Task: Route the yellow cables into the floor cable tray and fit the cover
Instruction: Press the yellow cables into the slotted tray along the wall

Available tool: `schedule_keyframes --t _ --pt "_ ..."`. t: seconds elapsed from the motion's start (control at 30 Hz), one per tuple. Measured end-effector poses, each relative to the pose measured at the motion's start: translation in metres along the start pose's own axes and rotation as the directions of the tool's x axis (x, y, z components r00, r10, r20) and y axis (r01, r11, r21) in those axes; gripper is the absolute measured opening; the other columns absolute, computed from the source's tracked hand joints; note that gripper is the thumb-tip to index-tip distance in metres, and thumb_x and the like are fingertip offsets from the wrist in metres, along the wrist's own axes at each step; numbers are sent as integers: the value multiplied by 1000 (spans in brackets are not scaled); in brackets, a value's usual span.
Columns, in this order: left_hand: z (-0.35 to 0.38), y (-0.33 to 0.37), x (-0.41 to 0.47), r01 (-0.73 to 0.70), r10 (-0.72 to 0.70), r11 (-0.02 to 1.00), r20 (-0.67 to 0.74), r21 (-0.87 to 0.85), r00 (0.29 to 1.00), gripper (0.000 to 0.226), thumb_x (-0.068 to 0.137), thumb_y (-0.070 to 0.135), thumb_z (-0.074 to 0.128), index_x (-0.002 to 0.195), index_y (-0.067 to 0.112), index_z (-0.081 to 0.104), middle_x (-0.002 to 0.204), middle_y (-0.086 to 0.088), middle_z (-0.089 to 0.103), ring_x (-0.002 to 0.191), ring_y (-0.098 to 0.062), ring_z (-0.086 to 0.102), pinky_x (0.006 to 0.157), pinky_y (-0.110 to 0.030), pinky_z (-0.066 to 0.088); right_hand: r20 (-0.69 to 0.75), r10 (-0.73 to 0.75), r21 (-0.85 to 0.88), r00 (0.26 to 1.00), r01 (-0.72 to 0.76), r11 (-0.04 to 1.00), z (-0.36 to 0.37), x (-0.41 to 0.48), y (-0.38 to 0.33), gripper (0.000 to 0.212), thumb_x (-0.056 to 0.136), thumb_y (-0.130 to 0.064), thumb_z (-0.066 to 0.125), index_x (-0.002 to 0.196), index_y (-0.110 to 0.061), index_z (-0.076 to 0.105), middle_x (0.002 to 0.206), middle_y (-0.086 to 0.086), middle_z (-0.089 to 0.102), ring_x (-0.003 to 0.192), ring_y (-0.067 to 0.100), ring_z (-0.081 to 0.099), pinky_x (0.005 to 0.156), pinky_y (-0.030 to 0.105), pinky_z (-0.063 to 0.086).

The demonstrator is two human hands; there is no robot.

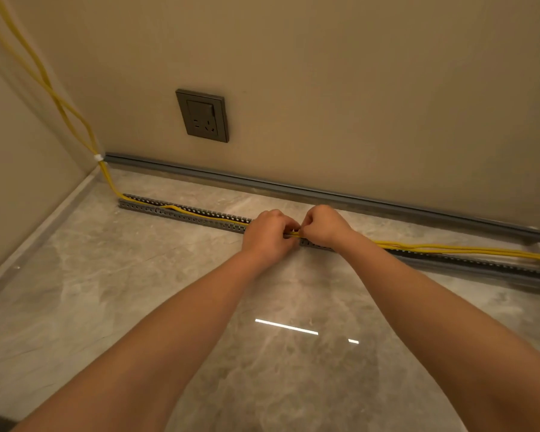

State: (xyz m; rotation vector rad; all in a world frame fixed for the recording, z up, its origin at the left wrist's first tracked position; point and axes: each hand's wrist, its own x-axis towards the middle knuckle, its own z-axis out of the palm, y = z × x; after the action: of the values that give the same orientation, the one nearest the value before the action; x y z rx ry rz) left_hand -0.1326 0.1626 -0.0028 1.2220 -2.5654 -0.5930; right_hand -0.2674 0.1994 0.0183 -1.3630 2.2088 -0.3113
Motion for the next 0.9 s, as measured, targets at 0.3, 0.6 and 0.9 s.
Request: schedule_keyframes --t 0.3,0.6,0.9 --pt "10 11 2 102 -105 994 -70 -43 992 21 79 44 71 97 33 73 100 5 64 103 -17 56 74 -33 49 61 3 205 998 -15 979 -4 -1 9 22 81 -2 54 99 -10 43 92 11 53 80 27 52 63 34 40" --pt "8 16 7 82 -84 991 12 106 996 18 86 43 64 101 33 66 105 1 60 108 -20 53 78 -34 45 -28 -46 -77 999 43 996 -17 -11 25 22 85 -13 50 106 -13 55 107 10 62 92 28 56 69 33 41" --pt "6 27 8 125 -135 980 52 157 990 16 89 41 62 102 32 64 108 -1 59 108 -22 53 78 -37 45 -84 -18 -81 996 11 997 -32 -31 78 19 91 -38 49 92 -20 54 92 2 62 88 25 57 66 33 41"
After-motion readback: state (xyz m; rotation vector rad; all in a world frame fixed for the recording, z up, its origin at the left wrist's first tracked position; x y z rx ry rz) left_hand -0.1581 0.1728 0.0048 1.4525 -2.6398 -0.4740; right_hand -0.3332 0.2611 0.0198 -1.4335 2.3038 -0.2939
